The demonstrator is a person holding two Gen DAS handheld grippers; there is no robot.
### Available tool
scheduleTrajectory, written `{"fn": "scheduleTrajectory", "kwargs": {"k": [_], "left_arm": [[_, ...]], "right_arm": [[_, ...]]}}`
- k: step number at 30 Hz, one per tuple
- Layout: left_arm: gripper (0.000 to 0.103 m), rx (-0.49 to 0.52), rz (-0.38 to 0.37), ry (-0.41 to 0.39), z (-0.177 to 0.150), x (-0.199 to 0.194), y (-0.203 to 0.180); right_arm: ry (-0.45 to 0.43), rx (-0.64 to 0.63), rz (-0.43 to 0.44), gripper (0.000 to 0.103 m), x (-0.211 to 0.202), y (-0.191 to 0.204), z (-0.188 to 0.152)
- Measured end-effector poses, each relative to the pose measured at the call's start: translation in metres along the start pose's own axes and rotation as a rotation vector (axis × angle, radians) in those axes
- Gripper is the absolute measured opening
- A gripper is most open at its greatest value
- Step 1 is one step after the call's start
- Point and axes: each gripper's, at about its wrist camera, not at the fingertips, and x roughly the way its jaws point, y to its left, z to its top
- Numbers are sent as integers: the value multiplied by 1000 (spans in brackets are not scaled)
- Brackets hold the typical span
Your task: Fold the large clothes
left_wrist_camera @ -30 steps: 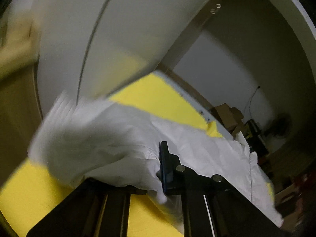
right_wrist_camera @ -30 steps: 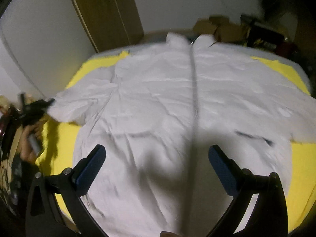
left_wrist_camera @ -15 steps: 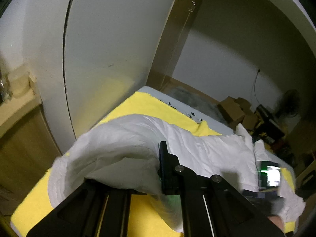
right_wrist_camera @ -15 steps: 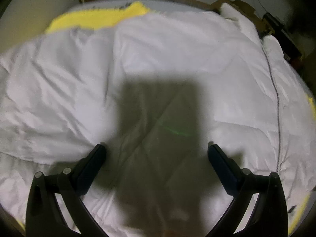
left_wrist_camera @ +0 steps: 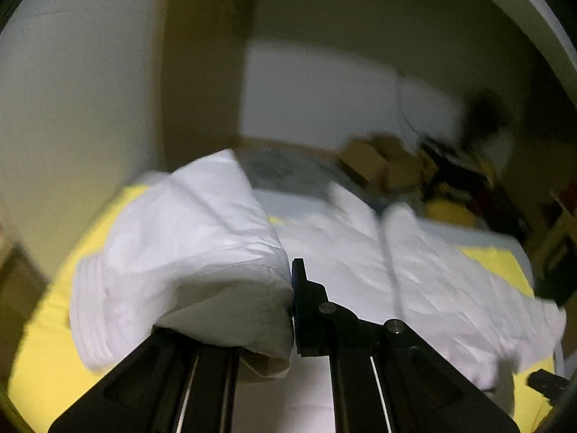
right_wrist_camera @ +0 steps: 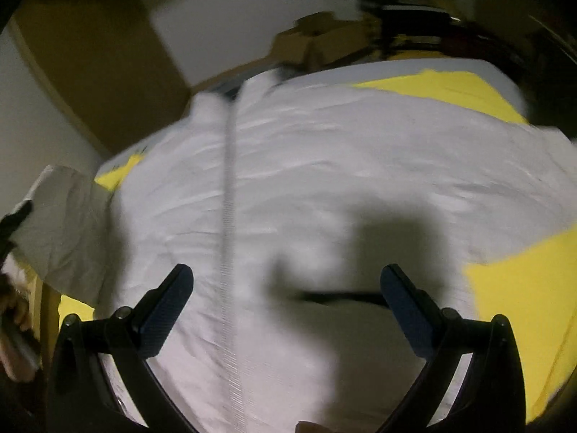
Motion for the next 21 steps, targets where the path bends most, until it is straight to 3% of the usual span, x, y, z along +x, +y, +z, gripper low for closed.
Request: {"fn": "scheduleTrajectory", "kwargs": {"k": [4, 7, 12, 16, 18, 19, 21], "left_arm": [[6, 67, -12, 161, -49, 69, -68], [6, 125, 26, 267, -95, 112, -94], [9, 255, 130, 200, -127, 125, -113], [10, 255, 127, 195, -127, 129, -105], [14, 246, 110, 187, -128, 134, -112], [17, 226, 68, 186, -129, 132, -105], [43, 156, -89, 195, -127, 120, -89]], "right_arm": [[-50, 73, -20, 103, -36, -57, -16], [-72, 106, -40, 103, -52, -88, -30], [-86, 108, -51, 103, -51, -102, -44], [-102, 78, -28, 103, -55, -103, -48], [-108, 47, -15, 103, -56, -93, -50], [-111, 30, -5, 103, -56, -85, -51], [-120, -4, 10, 103, -59, -71, -51]]}}
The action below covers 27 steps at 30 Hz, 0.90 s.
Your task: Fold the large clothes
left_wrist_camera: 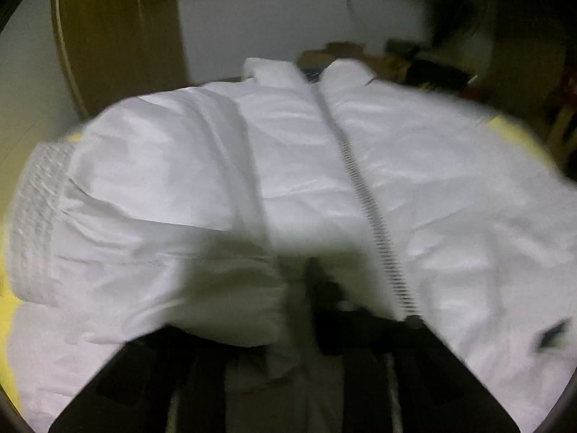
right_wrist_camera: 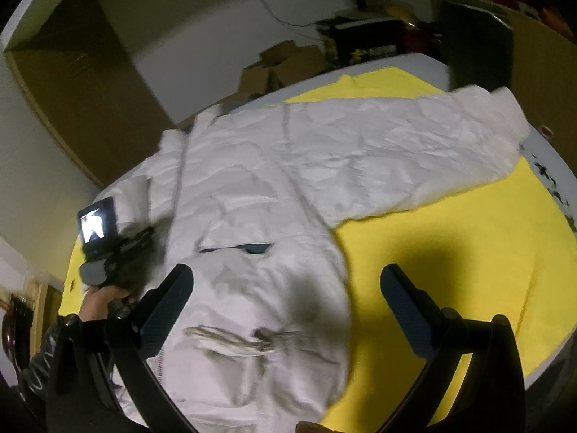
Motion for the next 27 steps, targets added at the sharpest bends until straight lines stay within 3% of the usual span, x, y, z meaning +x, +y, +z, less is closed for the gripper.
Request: {"fn": "scheduleTrajectory", "kwargs": {"k": [1, 6, 10, 12, 18, 23, 27], "left_arm": [[47, -28, -66, -3, -2, -9, 5], [47, -80, -233, -7, -23, -67, 16], [59, -158, -293, 19, -59, -131, 51], [60, -246, -338, -62, -81, -166, 88], [62, -468, -227, -284, -148, -241, 178], [62, -531, -201, -313, -184, -262, 202], [62, -549, -238, -277, -199, -258, 211]], "right_arm": [[-9, -21, 10, 103, -3, 9, 0], [-83, -130, 24, 103, -18, 59, 7], [-98, -220, 33, 103, -11, 114, 14], [-83, -287, 21, 103, 3, 150, 14], [15, -591, 5, 103, 86, 292, -6], [61, -718, -52, 103, 163, 377, -30], [89, -795, -121, 103, 201, 417, -47]]}}
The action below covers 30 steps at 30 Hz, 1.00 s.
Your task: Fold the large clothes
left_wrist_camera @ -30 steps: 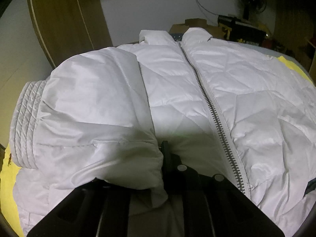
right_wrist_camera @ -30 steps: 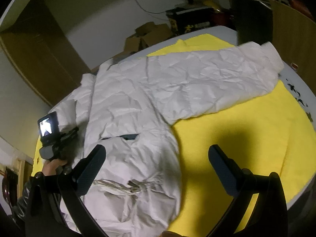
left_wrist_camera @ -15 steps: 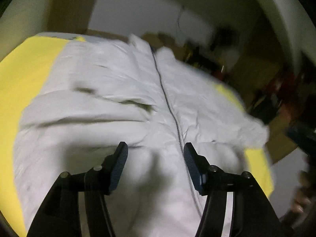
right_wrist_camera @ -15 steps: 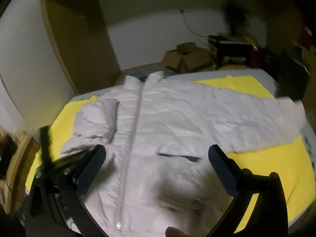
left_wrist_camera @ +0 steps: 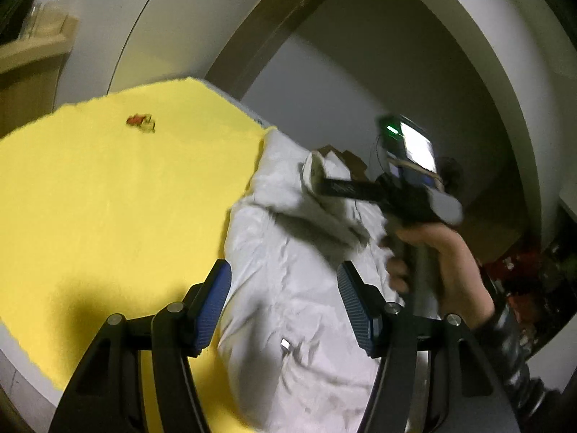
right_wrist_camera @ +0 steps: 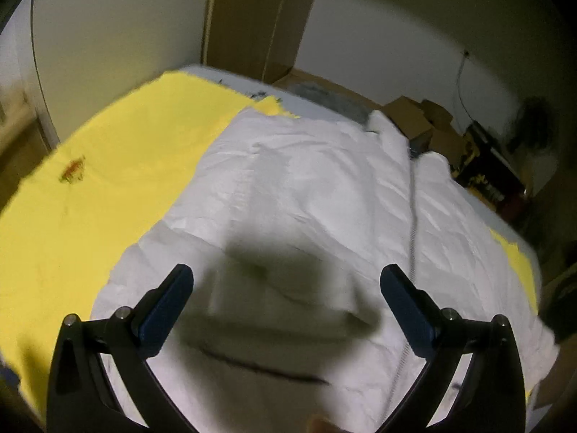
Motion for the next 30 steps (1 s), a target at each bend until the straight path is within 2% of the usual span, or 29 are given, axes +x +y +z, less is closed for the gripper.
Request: {"fn": "scheduleTrajectory", "kwargs": {"k": [5, 8, 9, 11, 13, 14, 18, 21, 26, 27, 30], "left_arm": [[62, -18, -12, 54, -12, 7, 8], [62, -21, -13, 75, -16, 8, 15], [62, -25, -13, 79, -17, 9, 17], [62, -34, -11, 83, -17, 10, 21], [62, -42, -6, 86, -20, 6, 23], [62, -47, -2, 87, -20, 7, 24], [62, -56, 10, 86, -21, 7, 30], [62, -61, 12, 95, -21, 10, 29], [62, -36, 10, 114, -22, 19, 16], [62, -29, 7, 122, -23, 22, 13], [62, -4, -1, 146, -28, 30, -1]], "right_arm": [[69, -116, -99, 103, 27, 31, 1], [99, -133, -130, 102, 38, 30, 0], [107, -132, -141, 98, 42, 27, 1], [121, -129, -177, 72, 49, 23, 6], [135, -120, -192, 27, 54, 18, 9], [135, -112, -192, 18, 53, 14, 10], [99, -24, -122, 13, 32, -12, 11], [42, 105, -44, 12, 2, -55, 9], [-12, 439, 124, 12, -32, -172, -20], [-11, 519, 150, 12, -30, -204, -33], [33, 637, 180, 12, -6, -253, -70]]}}
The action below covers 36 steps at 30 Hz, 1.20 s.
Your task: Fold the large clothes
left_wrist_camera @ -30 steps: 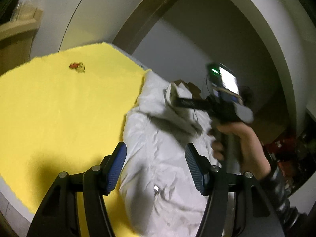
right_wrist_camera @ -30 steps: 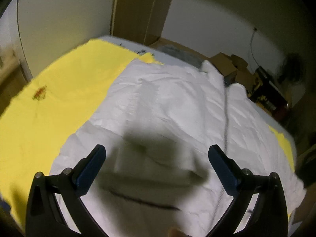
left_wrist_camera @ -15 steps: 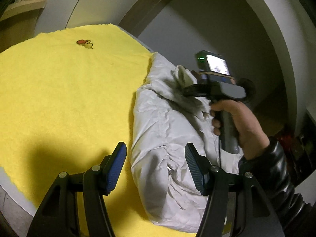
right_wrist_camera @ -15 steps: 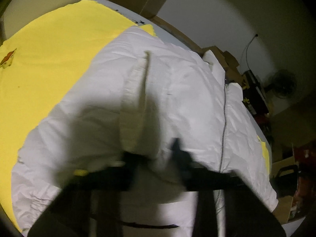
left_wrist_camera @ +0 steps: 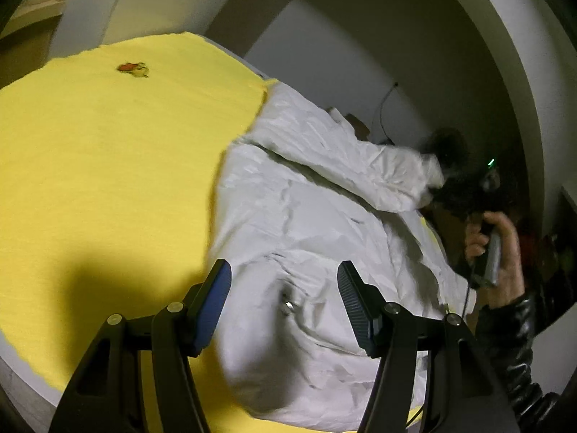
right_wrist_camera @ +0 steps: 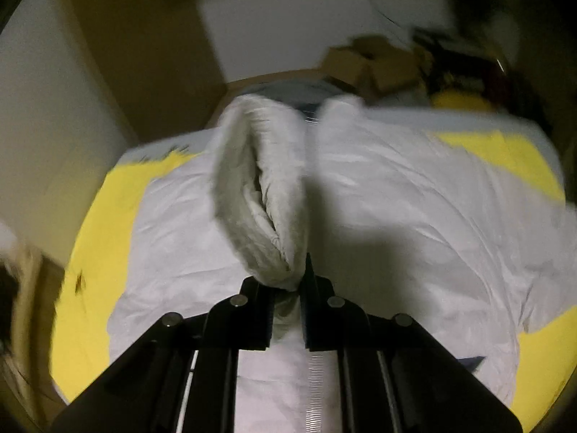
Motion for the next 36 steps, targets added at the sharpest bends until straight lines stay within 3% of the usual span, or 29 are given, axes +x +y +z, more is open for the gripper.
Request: {"fn": "scheduleTrajectory", "kwargs": {"k": [3, 5, 6, 8, 13, 14, 15, 16, 17, 20, 23, 26, 29, 32, 34, 36], "left_arm": [[62, 26, -2, 17, -5, 8, -14], [62, 38, 1, 24, -6, 10, -20], [62, 47, 10, 26, -6, 12, -24], [62, 59, 22, 32, -5, 15, -30], [62, 133, 5, 45, 16, 19, -71], [62, 180, -19, 53, 23, 21, -91], [62, 206, -38, 60, 27, 22, -104], [62, 244, -82, 80, 34, 26, -129], [63, 266, -124, 102, 39, 31, -149], [83, 296, -287, 183, 54, 55, -217], [83, 364, -328, 237, 58, 96, -292], [83, 456, -276, 268, 52, 163, -358], [83, 472, -145, 349, 42, 253, -397], [82, 440, 7, 392, 43, 345, -403], [81, 408, 69, 418, 41, 382, -394], [81, 367, 55, 502, 34, 421, -386]], "right_arm": [[86, 123, 84, 14, 34, -61, -12], [86, 208, 43, 33, 46, -97, -23], [64, 243, 22, 52, 44, -111, -28], [32, 288, 44, 54, 33, -127, -36], [-110, 251, 105, 52, -31, -154, -50], [-128, 266, 133, 56, -46, -169, -58], [-141, 292, 150, 70, -57, -186, -65], [-160, 329, 156, 78, -68, -206, -73], [-181, 365, 150, 78, -84, -227, -81], [-231, 384, 130, 78, -130, -271, -108], [-297, 419, 97, 78, -178, -310, -129], [-331, 495, 51, 78, -204, -348, -138], [-323, 582, -10, 78, -218, -387, -144], [-311, 597, -16, 78, -227, -408, -151], [-292, 579, -24, 78, -226, -411, -152], [-281, 576, -27, 78, -223, -417, -152]]}}
